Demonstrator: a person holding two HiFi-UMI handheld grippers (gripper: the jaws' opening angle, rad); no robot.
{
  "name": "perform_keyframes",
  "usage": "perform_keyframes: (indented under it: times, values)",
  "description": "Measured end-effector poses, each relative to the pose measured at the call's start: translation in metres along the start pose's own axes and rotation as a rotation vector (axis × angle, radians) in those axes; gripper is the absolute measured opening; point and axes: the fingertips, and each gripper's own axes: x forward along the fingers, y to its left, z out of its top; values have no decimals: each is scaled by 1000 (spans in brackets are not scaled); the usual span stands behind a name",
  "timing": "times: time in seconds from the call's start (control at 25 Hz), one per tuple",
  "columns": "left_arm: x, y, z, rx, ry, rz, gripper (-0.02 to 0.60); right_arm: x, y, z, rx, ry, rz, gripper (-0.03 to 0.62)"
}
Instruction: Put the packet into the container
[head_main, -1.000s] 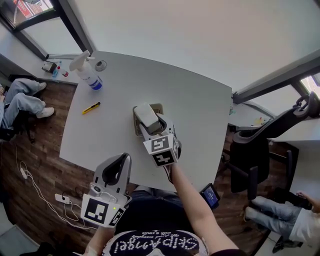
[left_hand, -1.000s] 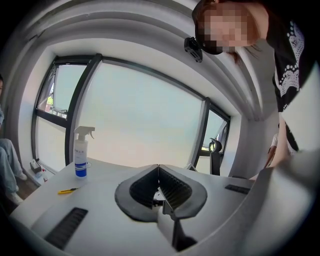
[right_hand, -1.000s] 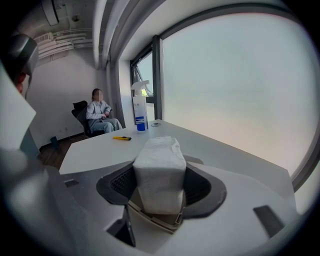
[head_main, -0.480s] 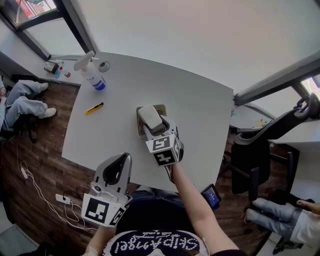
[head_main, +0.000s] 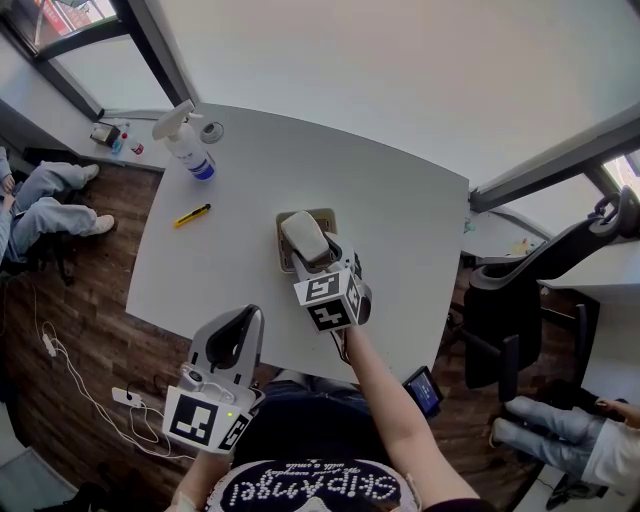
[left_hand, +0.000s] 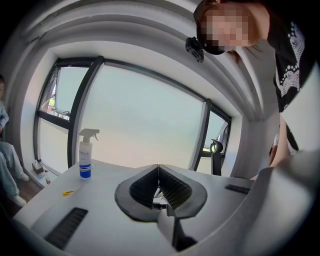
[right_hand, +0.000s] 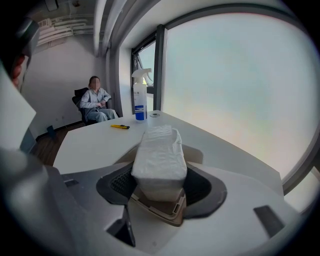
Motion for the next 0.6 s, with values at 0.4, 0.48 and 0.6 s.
perform_keyframes:
  times: [0.4, 0.48, 0.6]
  values:
    - [-4, -2, 4, 10, -14, 9, 8, 0, -2, -3, 4, 2, -5, 268]
    - [-5, -1, 4, 10, -15, 13, 8, 0, -2, -3, 3, 2, -5, 268]
    - [-6, -1, 3, 8, -15, 20, 8, 0, -1, -3, 4, -5, -3, 268]
